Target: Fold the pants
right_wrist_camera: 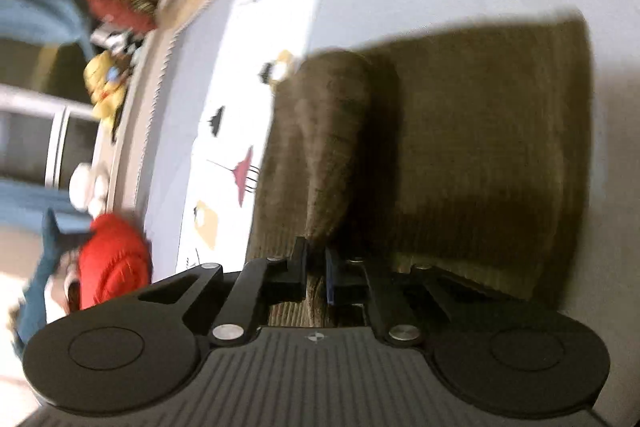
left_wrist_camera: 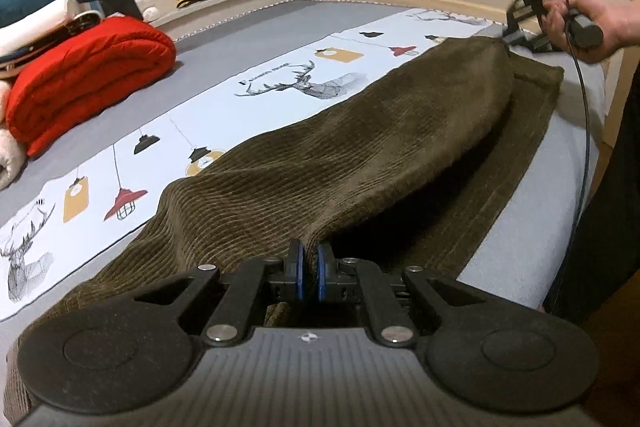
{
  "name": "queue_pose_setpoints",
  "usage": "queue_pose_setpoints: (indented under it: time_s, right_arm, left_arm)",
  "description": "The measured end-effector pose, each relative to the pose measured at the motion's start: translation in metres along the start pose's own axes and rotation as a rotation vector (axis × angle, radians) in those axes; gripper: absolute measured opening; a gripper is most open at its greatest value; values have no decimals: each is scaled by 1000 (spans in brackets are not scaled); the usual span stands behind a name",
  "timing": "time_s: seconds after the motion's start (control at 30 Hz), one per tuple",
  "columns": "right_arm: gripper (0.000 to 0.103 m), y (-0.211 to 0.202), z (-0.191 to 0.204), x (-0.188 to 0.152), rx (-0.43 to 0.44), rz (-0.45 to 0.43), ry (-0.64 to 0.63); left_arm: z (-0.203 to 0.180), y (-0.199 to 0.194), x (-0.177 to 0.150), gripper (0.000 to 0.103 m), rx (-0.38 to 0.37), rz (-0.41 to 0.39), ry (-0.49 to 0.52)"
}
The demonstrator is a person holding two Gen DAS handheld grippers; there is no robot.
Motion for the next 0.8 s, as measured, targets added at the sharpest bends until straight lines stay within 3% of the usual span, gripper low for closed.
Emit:
queue_pose_setpoints:
  time_s: [0.1, 0.2, 0.27, 0.33, 0.37, 0.4, 0.43, 0.47, 0.5, 0.53, 0.63, 0.8]
  right_arm:
    - [6, -20, 26, 10, 6, -56, -144]
    - [6, -61, 63, 8, -52, -117, -407]
    - [7, -88, 78, 1, -175, -147, -552]
    - [12, -95, 76, -2, -383, -211, -602]
    - [26, -93, 68, 0, -492, -247, -597]
    - [33, -89, 52, 6, -555, -249, -552]
    - [34, -84, 27, 16, -569, -212, -438]
    - [34, -84, 3, 26, -528, -155, -292]
    - [34, -88, -16, 33, -431, -142, -174]
    - [34, -90, -27, 38, -391, -137, -117]
    - [35, -94, -40, 50, -370, -153, -68]
    - [39, -76, -45, 34, -303, -32, -71]
  left_arm:
    - [4, -11, 4, 7, -12, -37, -1]
    - [14, -26, 7, 7, -89, -52, -12]
    - [16, -24, 1, 8, -170, 24, 6]
    - [15, -12, -10, 8, -255, 146, 15]
    - [12, -10, -13, 8, -279, 163, 30]
    - [8, -13, -11, 10, -284, 142, 44]
    - [7, -17, -8, 11, -293, 111, 40]
    - [9, -21, -4, 16, -317, 81, 13]
    - [11, -23, 0, 21, -327, 60, -13]
    - [12, -24, 3, 23, -314, 42, -26]
    - [14, -17, 9, 30, -225, 36, -24]
    - [33, 12, 7, 30, -129, 131, -134]
Point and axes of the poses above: each gripper's, at about its wrist camera, not at the fingertips, and y roughly the way its jaws point, z to its left, x to its top, the point moved 2 cm from there along y, roughly the way its jaws point, and after that the axes turned 5 degrees about z, right-handed, at the moved point
